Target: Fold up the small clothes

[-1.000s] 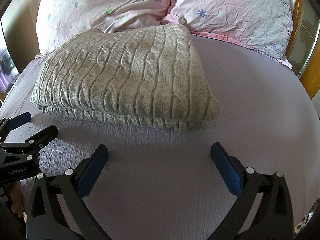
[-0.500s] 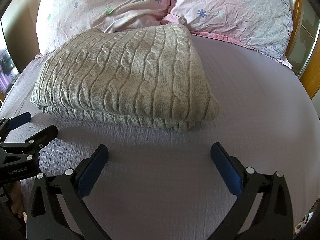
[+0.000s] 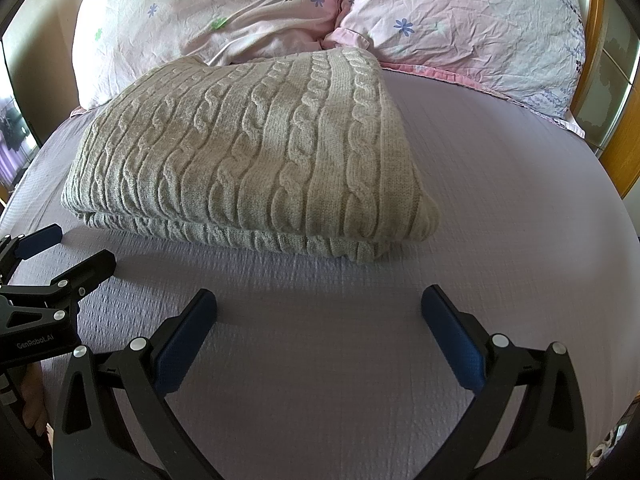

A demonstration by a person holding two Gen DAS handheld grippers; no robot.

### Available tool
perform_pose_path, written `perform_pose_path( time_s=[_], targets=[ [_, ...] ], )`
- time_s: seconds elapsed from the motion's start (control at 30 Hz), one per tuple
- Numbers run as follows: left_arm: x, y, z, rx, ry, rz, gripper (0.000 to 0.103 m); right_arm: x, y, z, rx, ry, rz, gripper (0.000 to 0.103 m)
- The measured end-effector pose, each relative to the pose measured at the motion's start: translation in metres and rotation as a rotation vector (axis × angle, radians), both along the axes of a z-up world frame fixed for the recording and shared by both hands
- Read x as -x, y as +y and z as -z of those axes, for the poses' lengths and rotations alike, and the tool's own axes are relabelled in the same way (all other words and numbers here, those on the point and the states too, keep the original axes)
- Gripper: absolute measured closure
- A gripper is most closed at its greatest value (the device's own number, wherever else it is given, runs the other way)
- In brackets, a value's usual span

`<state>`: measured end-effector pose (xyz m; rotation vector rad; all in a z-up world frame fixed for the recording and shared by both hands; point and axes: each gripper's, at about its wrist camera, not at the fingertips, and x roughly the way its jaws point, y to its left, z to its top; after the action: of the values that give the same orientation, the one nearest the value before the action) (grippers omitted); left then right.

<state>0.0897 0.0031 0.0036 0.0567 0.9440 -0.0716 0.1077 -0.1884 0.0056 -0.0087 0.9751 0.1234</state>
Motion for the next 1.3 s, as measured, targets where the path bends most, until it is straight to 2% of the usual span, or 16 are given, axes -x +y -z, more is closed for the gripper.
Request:
perform_pose_path(
  time_s=[1.3],
  targets=[
    [-0.0019,0.0022,0.0003,0.002,-0.011,-0.003,0.002,0.0004,-0.0004,-0.0002,0.000,0.000,0.000,0.001]
  ],
)
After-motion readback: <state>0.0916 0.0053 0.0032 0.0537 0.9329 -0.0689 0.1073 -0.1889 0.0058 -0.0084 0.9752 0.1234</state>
